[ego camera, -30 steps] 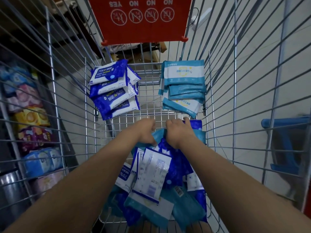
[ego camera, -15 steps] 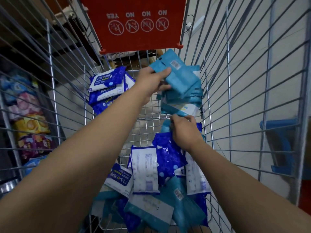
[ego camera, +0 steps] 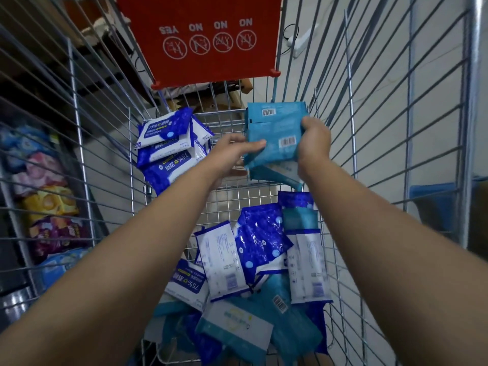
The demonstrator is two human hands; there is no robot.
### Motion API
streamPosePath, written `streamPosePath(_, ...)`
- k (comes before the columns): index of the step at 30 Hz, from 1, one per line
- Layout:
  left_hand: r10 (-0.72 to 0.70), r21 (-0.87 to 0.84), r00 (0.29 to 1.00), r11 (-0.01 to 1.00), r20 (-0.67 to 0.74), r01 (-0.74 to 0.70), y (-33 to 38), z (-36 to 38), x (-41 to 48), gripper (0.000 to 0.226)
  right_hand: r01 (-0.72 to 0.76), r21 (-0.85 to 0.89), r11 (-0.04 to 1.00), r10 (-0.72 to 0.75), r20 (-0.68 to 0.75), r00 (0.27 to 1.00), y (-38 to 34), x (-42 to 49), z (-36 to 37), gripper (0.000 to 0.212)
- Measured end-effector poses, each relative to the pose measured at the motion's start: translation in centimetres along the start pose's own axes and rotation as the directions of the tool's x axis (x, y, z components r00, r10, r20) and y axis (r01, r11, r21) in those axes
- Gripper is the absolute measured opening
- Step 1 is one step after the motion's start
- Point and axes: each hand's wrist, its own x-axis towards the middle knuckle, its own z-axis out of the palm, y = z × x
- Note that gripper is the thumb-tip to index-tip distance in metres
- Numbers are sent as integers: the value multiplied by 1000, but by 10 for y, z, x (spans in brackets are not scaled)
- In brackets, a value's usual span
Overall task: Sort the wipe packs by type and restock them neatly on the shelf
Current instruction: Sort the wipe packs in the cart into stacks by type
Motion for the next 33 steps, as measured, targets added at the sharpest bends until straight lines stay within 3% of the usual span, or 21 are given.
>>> streamPosePath(3,62,-199,998,978,-3,-62,15,5,5,34,-22,60,998,22,9,1000,-11,19,4,37)
streamPosePath(5,108,-392,992,912,-65,-125,29,9,13,27,-44,82,996,44,4,999,-8,22,5,51)
streamPosePath(7,121,-472,986,867,-115,-162,38,12,21,22,-46,12,999,46,-11,999,3,18,1,57)
streamPosePath(11,119,-195,986,971,-117,-141,32,21,22,15,98,-162,982,-95,26,995,39,-2,-20,43)
streamPosePath(14,170,20,981,985,-94,-169,17,22,15,14,139,-33,990,-136,95,986,56,-16,-26,47)
streamPosePath(17,191,-33,981,981,6,-191,12,18,14,22,191,36,981,-193,61,979,45,-16,-10,55)
streamPosePath(20,245,8,967,969,77,-246,21,17,13,47,245,-115,963,-235,93,968,31,-6,7,57)
streamPosePath(22,295,127,955,946,44,-298,22,16,10,41,323,-411,852,-301,119,946,31,-9,8,55)
streamPosePath(24,338,403,941,860,12,-314,12,8,4,29,385,-636,668,-368,168,915,42,-21,0,48)
streamPosePath(25,309,513,950,809,47,-288,3,1,0,26,399,-696,598,-335,235,912,51,-28,-6,42)
streamPosePath(27,79,644,975,739,206,-196,-18,-11,-13,29,387,-804,452,-65,403,913,71,-44,-17,36)
streamPosePath(28,-92,723,957,676,275,-143,-28,-16,-21,37,414,-858,305,104,462,881,81,-51,-20,42)
streamPosePath(30,-382,862,881,505,279,-54,-49,-26,-36,55,548,-836,-12,288,522,803,92,-64,-23,68)
streamPosePath(31,-435,889,861,457,264,-42,-60,-30,-42,61,595,-796,-107,320,539,779,93,-69,-21,83)
streamPosePath(33,-397,873,882,487,253,-31,-77,-37,-48,65,617,-768,-171,386,524,759,92,-75,-15,102)
